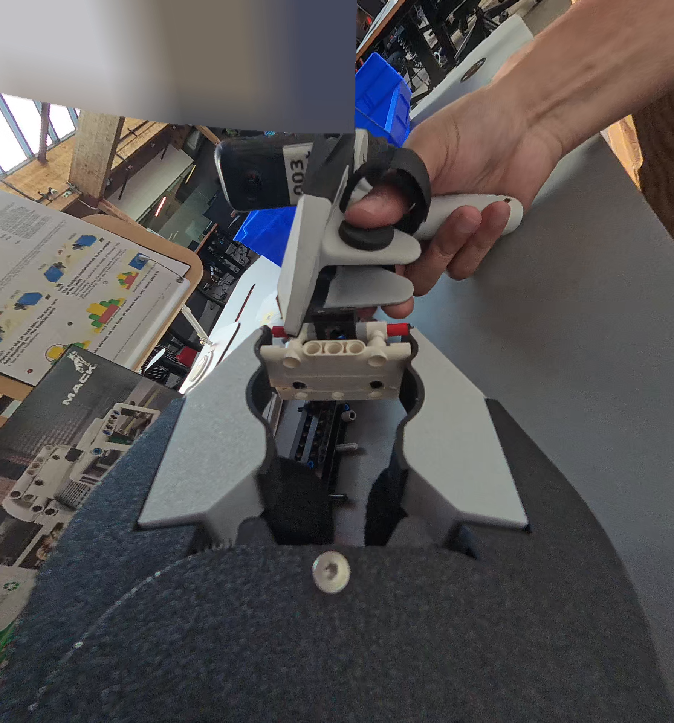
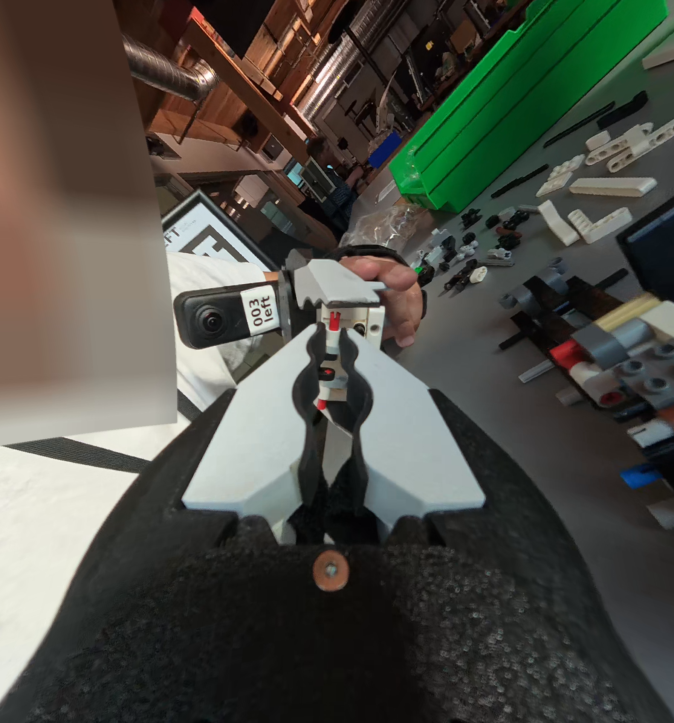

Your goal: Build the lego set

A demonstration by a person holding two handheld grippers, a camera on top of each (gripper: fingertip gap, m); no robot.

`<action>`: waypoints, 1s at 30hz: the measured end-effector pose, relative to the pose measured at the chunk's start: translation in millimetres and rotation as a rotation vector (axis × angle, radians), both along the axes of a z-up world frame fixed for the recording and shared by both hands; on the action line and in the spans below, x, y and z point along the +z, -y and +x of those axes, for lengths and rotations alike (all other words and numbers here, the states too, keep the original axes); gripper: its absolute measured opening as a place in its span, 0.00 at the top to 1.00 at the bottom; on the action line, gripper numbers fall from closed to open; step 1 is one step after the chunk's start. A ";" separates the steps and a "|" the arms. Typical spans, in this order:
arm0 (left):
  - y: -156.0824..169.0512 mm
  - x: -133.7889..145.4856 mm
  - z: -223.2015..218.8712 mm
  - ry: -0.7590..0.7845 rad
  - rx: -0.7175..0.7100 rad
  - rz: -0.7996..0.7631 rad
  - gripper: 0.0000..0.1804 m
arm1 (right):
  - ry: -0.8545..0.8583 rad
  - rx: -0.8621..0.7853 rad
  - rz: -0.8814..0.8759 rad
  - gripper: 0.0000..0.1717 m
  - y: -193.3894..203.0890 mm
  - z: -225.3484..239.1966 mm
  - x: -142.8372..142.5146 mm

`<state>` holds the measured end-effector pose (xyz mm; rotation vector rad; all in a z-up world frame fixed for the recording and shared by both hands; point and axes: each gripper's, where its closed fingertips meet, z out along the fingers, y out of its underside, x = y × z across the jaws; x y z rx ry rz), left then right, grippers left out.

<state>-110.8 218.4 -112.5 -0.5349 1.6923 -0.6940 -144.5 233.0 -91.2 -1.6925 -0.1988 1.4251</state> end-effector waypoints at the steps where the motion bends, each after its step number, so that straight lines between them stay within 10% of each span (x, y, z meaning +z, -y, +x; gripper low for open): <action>1: 0.0 -3.5 0.7 -0.023 -0.005 -0.016 0.65 | 0.045 -0.010 -0.007 0.97 -0.3 1.5 -3.2; 30: 4.6 -23.1 2.8 -0.193 -0.073 -0.146 0.65 | 0.047 -0.021 -0.125 0.96 0.5 8.0 -19.4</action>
